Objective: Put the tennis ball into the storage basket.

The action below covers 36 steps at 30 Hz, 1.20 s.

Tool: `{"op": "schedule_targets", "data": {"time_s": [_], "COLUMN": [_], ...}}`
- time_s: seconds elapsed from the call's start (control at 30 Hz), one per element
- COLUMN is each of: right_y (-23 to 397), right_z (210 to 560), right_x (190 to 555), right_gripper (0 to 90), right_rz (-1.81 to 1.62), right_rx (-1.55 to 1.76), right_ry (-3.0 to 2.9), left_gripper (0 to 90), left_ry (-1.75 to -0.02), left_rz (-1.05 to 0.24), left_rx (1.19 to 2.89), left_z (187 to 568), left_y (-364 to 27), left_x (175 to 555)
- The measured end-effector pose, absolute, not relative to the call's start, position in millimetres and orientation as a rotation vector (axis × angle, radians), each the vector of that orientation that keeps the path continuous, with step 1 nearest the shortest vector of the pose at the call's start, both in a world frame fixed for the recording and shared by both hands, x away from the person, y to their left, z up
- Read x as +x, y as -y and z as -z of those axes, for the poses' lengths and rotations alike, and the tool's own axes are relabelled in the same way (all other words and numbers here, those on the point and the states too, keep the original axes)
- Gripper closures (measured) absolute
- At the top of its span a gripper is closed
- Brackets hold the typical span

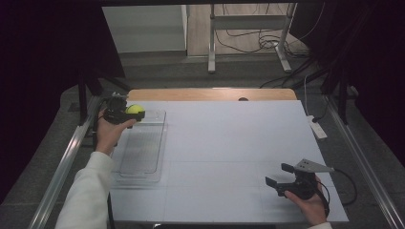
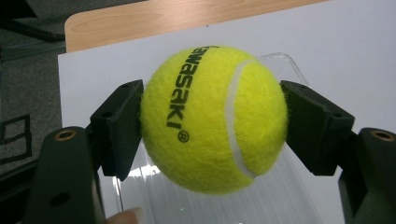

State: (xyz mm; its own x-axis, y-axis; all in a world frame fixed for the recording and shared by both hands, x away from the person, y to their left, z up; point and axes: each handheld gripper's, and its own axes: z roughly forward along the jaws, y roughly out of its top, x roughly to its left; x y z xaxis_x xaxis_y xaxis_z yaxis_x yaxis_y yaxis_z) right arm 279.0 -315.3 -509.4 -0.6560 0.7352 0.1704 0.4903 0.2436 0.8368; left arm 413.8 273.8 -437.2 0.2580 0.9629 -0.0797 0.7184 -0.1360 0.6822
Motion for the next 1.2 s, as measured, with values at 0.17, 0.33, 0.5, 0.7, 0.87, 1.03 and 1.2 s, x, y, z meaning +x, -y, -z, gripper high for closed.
{"op": "schedule_targets", "data": {"time_s": [0.17, 0.33, 0.5, 0.7, 0.87, 1.03, 1.2], "right_y": [315, 315, 315, 315, 315, 315, 315], "right_z": [510, 510, 510, 510, 510, 510, 510], "right_x": [279, 279, 279, 279, 279, 279, 279], "right_gripper": [7.5, 7.5, 7.5, 7.5, 7.5, 7.5, 7.5], "right_rz": [-1.372, -1.371, -1.370, -1.370, -1.369, -1.368, -1.367], "right_rx": [1.145, 1.147, 1.147, 1.148, 1.147, 1.148, 1.147], "right_ry": [-2.261, -2.262, -2.261, -2.262, -2.262, -2.261, -2.261], "left_gripper": [26.8, 26.8, 26.8, 26.7, 26.7, 26.7, 26.7], "left_ry": [-1.532, -1.542, -1.556, -1.558, -1.561, -1.566, -1.570], "left_rz": [-0.500, -0.494, -0.486, -0.473, -0.465, -0.451, -0.451], "left_rx": [1.926, 1.934, 1.942, 1.949, 1.954, 1.964, 1.975], "left_z": [443, 449, 453, 457, 460, 464, 467], "left_y": [-274, -275, -276, -275, -275, -275, -274], "left_x": [416, 417, 417, 417, 418, 418, 418]}}
